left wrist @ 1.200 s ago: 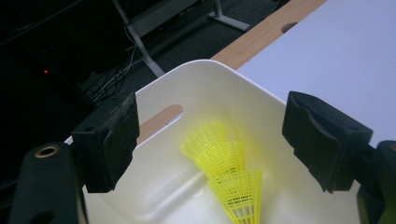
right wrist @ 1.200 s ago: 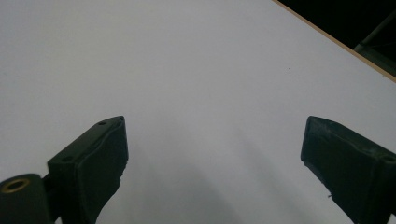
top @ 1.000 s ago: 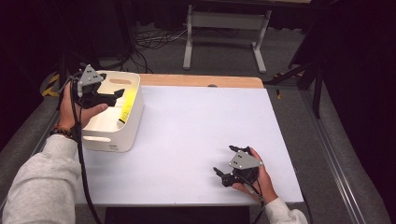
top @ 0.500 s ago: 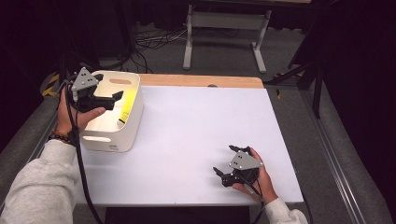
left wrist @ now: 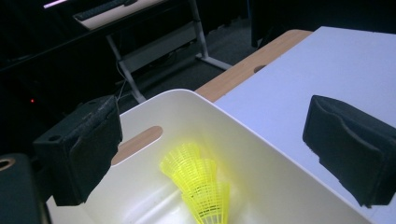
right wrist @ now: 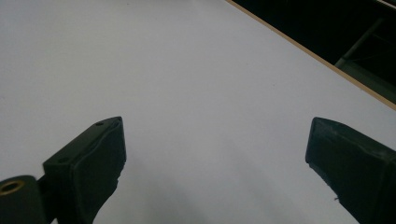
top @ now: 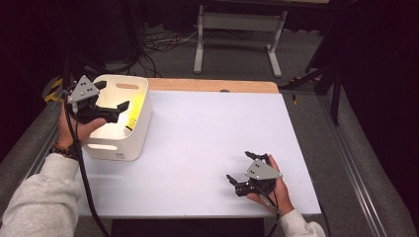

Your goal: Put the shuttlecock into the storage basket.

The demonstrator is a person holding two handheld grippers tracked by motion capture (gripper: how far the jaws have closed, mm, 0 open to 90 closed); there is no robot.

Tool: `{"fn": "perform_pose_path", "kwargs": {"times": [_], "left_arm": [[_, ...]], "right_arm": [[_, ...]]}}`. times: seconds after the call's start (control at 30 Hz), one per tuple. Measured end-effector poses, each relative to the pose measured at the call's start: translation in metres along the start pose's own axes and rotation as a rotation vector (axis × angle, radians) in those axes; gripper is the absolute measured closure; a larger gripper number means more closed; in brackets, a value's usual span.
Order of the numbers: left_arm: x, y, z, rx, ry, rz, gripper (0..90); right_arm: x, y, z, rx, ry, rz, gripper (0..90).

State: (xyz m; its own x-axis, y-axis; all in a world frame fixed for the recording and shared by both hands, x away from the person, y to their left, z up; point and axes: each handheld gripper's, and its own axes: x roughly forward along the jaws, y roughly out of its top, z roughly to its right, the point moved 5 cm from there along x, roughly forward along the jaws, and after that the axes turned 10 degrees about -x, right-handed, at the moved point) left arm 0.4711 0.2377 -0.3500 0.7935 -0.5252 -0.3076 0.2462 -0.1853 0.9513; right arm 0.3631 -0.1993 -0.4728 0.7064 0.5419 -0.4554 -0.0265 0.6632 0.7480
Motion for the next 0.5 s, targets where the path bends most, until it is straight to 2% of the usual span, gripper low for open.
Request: {"fn": "perform_pose_path", "kwargs": {"times": [0.1, 0.5], "left_arm": [[-0.0013, -0.0018, 0.0012, 0.001, 0.008, 0.009, 5.1], [-0.0061, -0.0027, 0.0107, -0.006, -0.014, 0.049, 5.1]], "right_arm": [[-0.0003, 0.0007, -0.0003, 0.001, 0.001, 0.005, 5.6], [0.0004, 0.0011, -0.0019, -0.008, 0.002, -0.002, 5.6]]}}
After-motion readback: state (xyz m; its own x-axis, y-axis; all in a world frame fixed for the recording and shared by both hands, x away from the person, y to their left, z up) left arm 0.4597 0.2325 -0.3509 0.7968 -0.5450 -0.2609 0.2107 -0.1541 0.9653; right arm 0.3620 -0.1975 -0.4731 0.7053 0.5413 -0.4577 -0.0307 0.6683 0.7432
